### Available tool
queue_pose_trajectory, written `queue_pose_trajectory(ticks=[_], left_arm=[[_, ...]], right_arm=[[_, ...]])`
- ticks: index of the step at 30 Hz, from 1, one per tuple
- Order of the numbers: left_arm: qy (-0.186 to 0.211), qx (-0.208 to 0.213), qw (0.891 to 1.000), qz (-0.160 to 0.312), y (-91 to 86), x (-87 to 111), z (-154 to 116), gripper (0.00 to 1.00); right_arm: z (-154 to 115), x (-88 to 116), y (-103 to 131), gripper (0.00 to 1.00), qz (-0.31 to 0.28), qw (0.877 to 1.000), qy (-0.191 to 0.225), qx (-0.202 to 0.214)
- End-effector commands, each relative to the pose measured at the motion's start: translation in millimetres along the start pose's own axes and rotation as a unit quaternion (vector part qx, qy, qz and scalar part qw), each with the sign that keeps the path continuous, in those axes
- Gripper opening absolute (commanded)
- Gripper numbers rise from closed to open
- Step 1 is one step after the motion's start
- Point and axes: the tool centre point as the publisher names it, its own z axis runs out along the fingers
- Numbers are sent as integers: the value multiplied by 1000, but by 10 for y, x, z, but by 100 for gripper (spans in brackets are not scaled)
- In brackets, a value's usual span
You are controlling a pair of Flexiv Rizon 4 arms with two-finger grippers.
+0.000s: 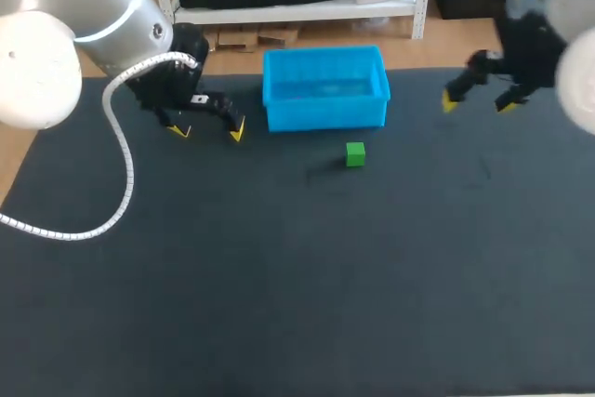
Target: Use the left arm to pick the red cube and place it into the blue plastic box first, then use the right arm to grasp the green cube and put it into the same blue plastic box after the first action is fully finished.
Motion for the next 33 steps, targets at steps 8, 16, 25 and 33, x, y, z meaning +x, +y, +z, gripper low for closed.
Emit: queue_pose_trajectory(ticks=[8, 16, 25, 33], left_arm=[[0, 2, 1000, 1, 5, -11, 9, 100], [0, 2, 1000, 1, 5, -11, 9, 100], [0, 2, 1000, 1, 5, -11, 9, 100], [0, 2, 1000, 1, 5, -11, 9, 100]], right_arm=[[436, -238, 320, 100, 24, 993, 77, 91], [491, -234, 360, 100, 24, 992, 86, 84], [491, -234, 360, 100, 24, 992, 86, 84], [513, -267, 415, 100, 32, 991, 95, 93]])
